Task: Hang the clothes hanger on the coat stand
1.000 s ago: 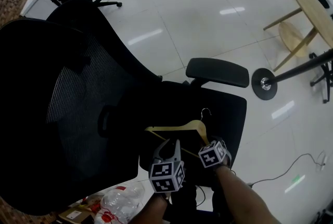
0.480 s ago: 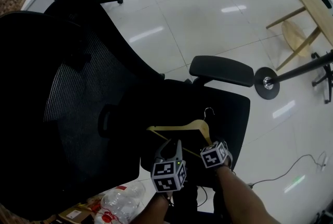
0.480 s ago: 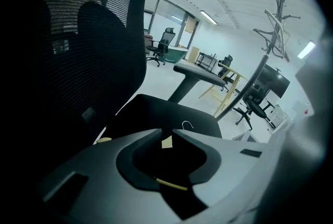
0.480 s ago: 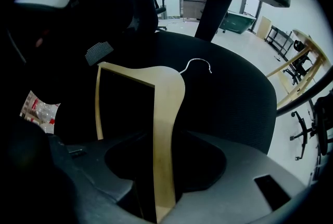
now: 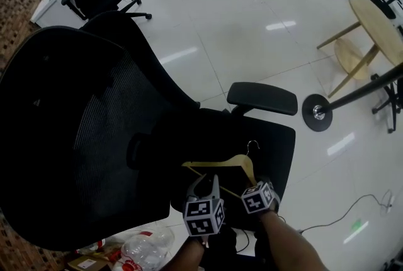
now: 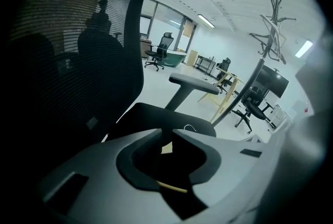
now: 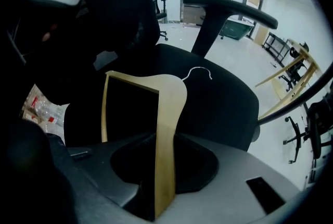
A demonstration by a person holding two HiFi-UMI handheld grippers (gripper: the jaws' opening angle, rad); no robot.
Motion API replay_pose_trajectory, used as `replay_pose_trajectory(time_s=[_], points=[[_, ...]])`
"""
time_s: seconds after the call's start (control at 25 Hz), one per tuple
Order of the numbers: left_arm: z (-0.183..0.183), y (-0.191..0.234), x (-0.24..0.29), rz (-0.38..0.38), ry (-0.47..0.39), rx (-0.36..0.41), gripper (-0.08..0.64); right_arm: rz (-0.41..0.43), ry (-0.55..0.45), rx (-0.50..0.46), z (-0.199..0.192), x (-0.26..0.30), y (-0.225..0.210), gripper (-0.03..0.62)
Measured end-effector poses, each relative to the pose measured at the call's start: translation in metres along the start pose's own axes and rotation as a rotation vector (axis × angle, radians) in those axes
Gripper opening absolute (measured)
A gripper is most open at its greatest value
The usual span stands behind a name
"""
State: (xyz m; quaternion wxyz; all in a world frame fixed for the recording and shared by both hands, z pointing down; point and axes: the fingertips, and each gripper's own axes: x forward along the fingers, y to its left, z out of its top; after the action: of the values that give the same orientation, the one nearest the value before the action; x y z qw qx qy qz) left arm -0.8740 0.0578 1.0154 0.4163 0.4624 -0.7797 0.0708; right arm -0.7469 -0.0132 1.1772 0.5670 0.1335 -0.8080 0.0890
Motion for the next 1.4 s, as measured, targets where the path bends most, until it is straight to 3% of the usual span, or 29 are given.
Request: replay_pose_trajectory(time_s=[0.2, 0.4, 0.76, 1.04, 1.24, 1.4], points=[[0.032, -0.029, -0.051, -0.002, -0.046, 0.014, 0.071, -0.070, -0.094, -0.138, 0.015, -0.082, -0.003, 0.078], [0.070, -0.067, -0.135, -0.001, -0.091, 0.032, 0.071, -0.115, -0.214, -0.224, 0.038, -0.200, 0.001, 0.078], [0.142, -0.160, -0.298, -0.036, -0.222, 0.066, 0.071, -0.258, -0.421, -0.280, 0.069, -0.443, -0.027, 0.078], [0.209, -0.252, -0.395, -0.161, -0.328, 0.168, 0.071, -0.398, -0.547, -0.269, 0.082, -0.609, -0.052, 0.078], [0.243, -0.347, -0.446, -0.296, -0.406, 0.293, 0.071, -0.533, -0.625, -0.226, 0.062, -0.715, -0.089, 0.078], [0.258, -0.430, -0.497, -0.368, -0.422, 0.359, 0.071, -0.627, -0.661, -0.209, 0.042, -0.815, -0.127, 0.078]])
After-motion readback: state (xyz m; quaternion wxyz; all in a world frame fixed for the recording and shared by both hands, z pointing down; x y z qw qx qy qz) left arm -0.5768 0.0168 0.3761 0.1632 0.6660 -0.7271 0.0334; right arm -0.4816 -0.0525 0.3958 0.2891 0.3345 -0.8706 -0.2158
